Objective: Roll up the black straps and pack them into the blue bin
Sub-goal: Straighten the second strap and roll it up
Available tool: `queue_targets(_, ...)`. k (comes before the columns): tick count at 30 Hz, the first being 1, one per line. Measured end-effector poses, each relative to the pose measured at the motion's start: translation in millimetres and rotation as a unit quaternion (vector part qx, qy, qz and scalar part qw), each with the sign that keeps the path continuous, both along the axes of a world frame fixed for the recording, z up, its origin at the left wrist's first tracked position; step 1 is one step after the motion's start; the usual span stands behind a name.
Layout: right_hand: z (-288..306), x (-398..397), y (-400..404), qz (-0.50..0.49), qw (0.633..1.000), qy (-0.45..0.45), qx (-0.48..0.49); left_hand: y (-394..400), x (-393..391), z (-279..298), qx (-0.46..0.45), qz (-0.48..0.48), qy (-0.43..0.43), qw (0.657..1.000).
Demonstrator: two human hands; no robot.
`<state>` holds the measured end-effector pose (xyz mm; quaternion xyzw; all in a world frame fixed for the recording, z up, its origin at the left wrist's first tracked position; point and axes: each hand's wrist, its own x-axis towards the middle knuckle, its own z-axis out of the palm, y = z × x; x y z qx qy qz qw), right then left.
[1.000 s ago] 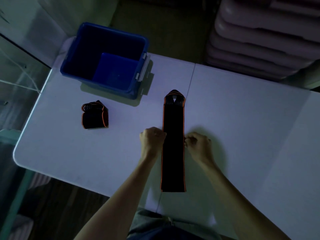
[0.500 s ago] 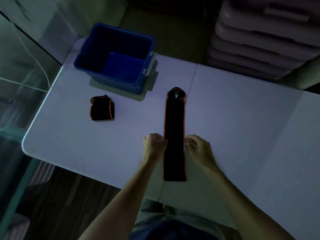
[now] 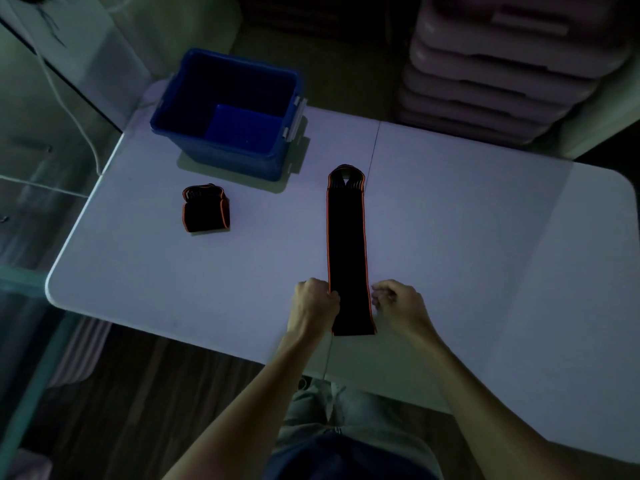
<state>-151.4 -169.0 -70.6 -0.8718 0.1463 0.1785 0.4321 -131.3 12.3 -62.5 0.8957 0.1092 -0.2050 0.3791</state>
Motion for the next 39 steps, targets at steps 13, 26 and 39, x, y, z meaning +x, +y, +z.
queue_targets(13, 10, -57, -8, 0.251, 0.96, -0.092, -0.078, 21, -48, -1, 0.004, -0.249, -0.096, 0.964)
queue_targets(26, 4, -29, 12, 0.17, 0.975, -0.07, -0.128, 7, -21, 1, 0.0, -0.172, -0.025, 0.985)
queue_targets(39, -8, -23, 0, 0.351, 0.879, -0.18, -0.267, -4, -7, -2, 0.111, -0.265, -0.125, 0.95)
